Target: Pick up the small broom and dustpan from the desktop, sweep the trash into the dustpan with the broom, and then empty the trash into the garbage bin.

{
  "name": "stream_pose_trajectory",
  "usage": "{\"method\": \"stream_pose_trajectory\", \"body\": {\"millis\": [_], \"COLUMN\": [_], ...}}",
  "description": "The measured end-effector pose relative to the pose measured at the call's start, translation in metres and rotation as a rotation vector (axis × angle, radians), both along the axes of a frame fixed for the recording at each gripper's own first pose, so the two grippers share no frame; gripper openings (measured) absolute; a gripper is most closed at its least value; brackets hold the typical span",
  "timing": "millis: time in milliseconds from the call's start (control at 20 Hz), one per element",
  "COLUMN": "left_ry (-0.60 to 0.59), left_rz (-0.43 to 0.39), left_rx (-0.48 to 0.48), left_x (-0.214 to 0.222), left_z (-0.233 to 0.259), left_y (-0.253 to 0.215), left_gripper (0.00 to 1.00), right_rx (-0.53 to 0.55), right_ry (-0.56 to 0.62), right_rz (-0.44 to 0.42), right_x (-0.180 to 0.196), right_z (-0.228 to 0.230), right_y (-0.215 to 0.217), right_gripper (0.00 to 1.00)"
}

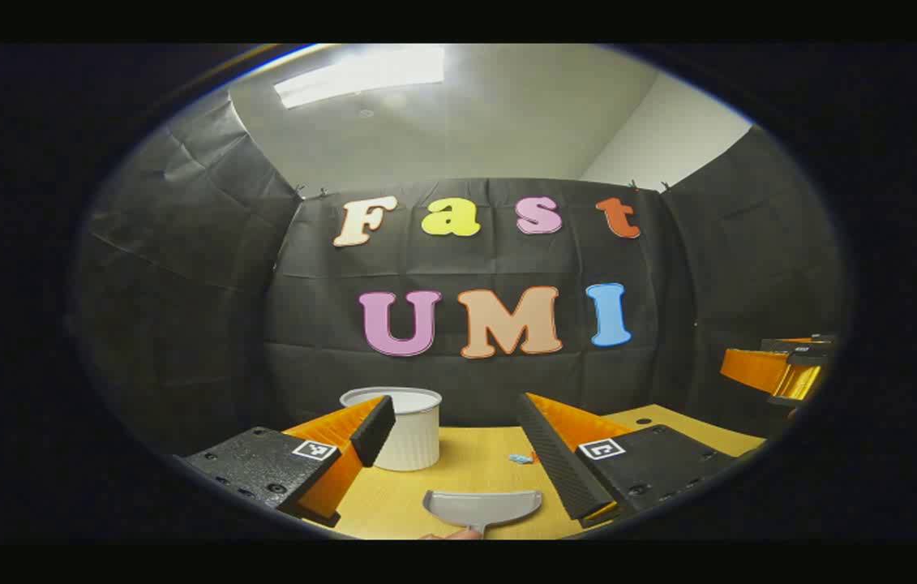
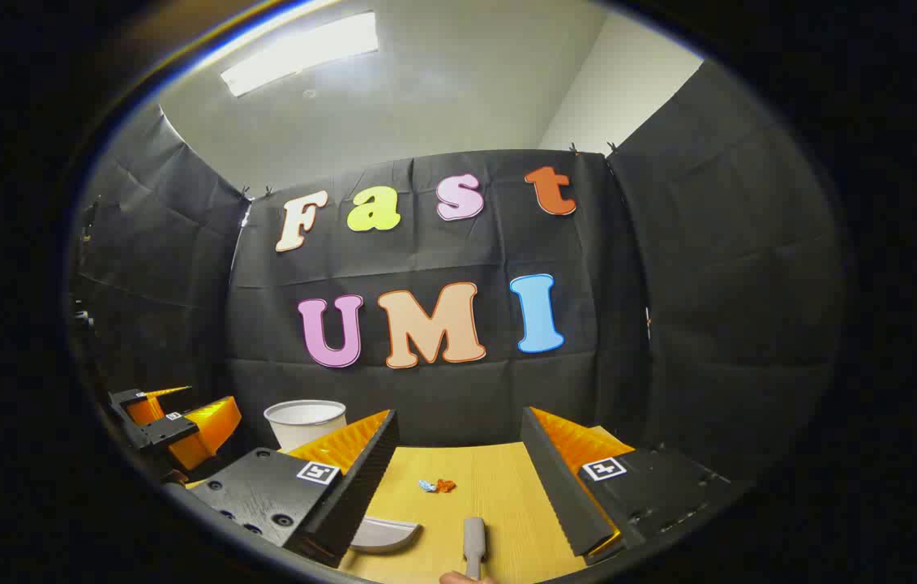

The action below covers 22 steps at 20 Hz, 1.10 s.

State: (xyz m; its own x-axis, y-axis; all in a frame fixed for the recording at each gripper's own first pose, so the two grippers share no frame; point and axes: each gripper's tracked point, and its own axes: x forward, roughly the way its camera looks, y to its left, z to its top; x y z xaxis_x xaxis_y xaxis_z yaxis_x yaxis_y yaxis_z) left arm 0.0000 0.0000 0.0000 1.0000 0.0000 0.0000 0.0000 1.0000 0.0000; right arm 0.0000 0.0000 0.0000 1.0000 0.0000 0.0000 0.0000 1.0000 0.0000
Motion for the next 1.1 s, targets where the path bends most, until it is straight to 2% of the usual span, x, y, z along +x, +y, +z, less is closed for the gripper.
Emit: {"method": "stream_pose_trajectory", "body": {"millis": [750,1100], "left_ry": [-0.019,-0.024], "left_rz": [0.002,-0.008], "left_rx": [0.023,0.020], "left_x": [0.005,0.006], "left_z": [0.005,0.005], "left_y": [-0.006,-0.012], "left_gripper": [0.92,0.92], "right_rx": [-0.014,-0.020], "right_ry": [-0.026,-0.002], "right_rz": [0.000,-0.006], "right_x": [0.006,0.007], "right_z": [0.010,0.004], "right_y": [-0.003,-0.003], "right_gripper": [0.92,0.92]}}
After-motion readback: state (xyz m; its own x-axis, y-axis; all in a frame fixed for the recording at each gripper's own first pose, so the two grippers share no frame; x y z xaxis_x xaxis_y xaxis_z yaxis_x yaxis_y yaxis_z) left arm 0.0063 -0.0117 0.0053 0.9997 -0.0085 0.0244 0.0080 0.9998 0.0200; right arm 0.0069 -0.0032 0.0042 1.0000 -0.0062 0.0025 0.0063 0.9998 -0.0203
